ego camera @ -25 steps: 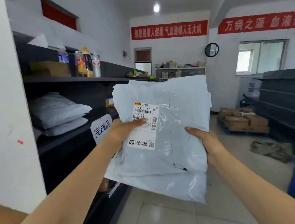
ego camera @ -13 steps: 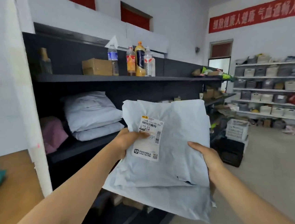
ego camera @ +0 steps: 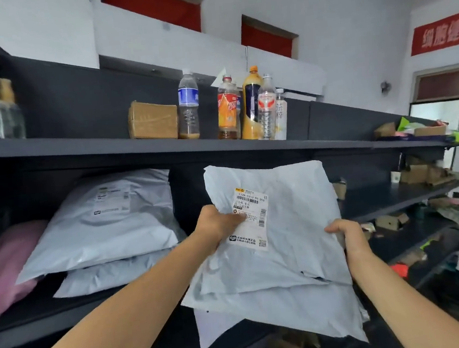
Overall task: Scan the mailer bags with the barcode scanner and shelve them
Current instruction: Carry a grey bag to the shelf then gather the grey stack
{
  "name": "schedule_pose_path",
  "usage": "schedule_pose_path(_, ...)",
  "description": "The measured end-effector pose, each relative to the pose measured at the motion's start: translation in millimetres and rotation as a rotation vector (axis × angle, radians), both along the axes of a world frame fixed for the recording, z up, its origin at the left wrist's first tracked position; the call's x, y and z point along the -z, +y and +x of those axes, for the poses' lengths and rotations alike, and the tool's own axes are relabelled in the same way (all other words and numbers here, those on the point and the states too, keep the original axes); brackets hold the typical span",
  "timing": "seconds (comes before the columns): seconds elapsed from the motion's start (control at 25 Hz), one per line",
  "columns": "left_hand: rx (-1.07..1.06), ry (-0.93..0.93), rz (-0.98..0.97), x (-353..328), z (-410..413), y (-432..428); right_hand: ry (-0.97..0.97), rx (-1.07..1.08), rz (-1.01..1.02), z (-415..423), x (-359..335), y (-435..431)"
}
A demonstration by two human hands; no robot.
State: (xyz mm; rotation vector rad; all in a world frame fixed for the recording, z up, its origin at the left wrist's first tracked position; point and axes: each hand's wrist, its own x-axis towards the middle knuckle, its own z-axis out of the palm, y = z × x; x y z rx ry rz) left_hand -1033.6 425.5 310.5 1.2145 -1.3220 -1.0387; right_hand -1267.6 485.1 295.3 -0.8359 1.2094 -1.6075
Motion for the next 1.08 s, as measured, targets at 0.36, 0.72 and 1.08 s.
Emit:
schedule_pose_path(0.36,-0.609,-0.280,0.023,-8,28,-178,0.063,-0.413,0.064,9,-12,-270)
schedule_pose_path(0.72,0.003,-1.186,0.406,18,16,-200,0.767,-0.488,0.072,50,26,-339)
schedule_pose_path(1.08,-0.227,-1.217,0.052,-23,11,-152,1.156,-0.664,-0.437,135,-15,-268)
